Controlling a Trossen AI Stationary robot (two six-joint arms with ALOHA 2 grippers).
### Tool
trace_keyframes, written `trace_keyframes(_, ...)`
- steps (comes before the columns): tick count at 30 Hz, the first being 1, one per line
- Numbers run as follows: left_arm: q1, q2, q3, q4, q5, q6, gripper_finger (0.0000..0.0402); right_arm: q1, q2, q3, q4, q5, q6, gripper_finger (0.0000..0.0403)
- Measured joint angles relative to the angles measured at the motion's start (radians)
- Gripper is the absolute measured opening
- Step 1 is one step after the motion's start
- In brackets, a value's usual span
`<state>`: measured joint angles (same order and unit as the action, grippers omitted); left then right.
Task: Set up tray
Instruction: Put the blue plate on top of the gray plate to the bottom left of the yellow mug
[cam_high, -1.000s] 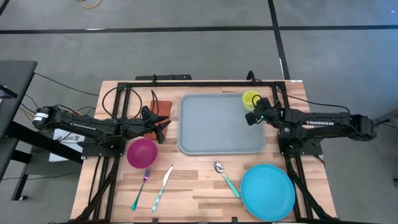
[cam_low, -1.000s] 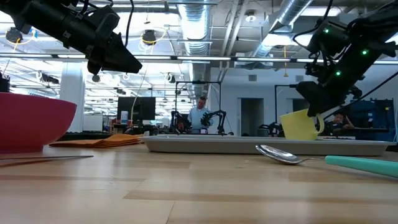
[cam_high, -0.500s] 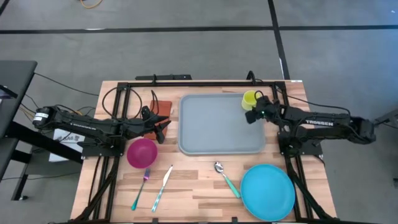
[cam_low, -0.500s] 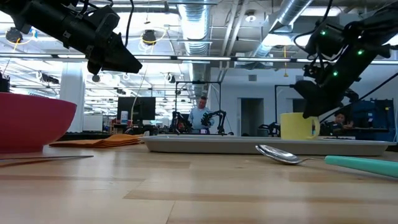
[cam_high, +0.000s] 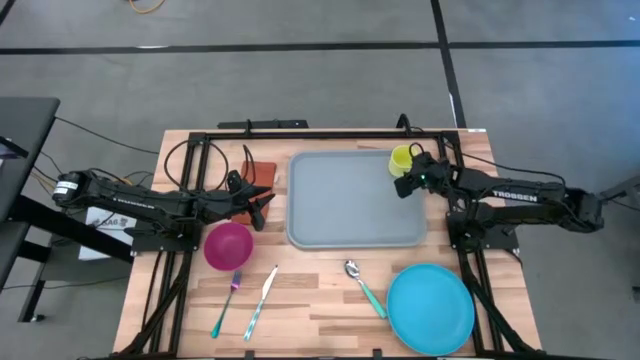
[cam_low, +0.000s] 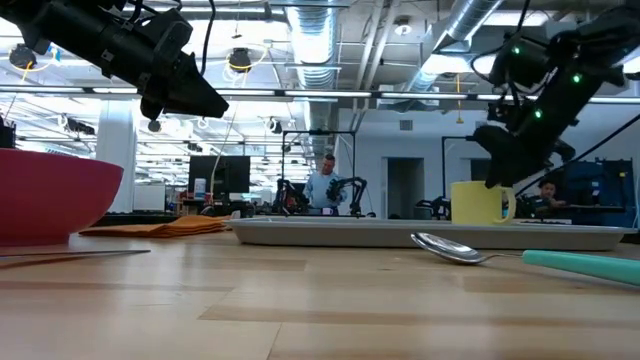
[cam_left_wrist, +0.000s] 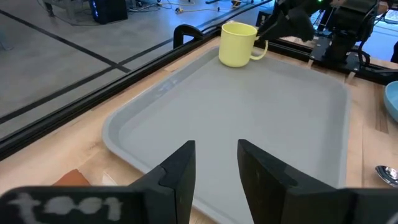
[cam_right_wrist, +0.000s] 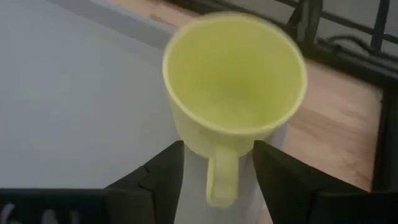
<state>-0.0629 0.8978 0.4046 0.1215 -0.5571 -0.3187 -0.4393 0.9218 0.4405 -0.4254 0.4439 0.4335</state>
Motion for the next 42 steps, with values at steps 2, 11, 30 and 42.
trace_keyframes(2, 0.0, 0.0, 0.0, 0.0, 0.0, 0.0, 0.0107, 0.0, 0.0, 0.044, -0.048, -0.001, 0.0, 0.0193)
trace_keyframes(11, 0.0, 0.0, 0.0, 0.0, 0.0, 0.001, 0.0107, 0.11, 0.0, 0.31, -0.328, -0.054, 0.007, 0.0201)
trace_keyframes(30, 0.0, 0.0, 0.0, 0.0, 0.0, -0.015, 0.0107, 0.789, 0.078, 0.469, -0.634, -0.366, 0.437, 0.0199)
trace_keyframes(42, 0.0, 0.0, 0.0, -0.001, 0.0, -0.021, 0.0107, 1.139, 0.427, 0.469, -0.618, -0.446, 0.403, 0.0201)
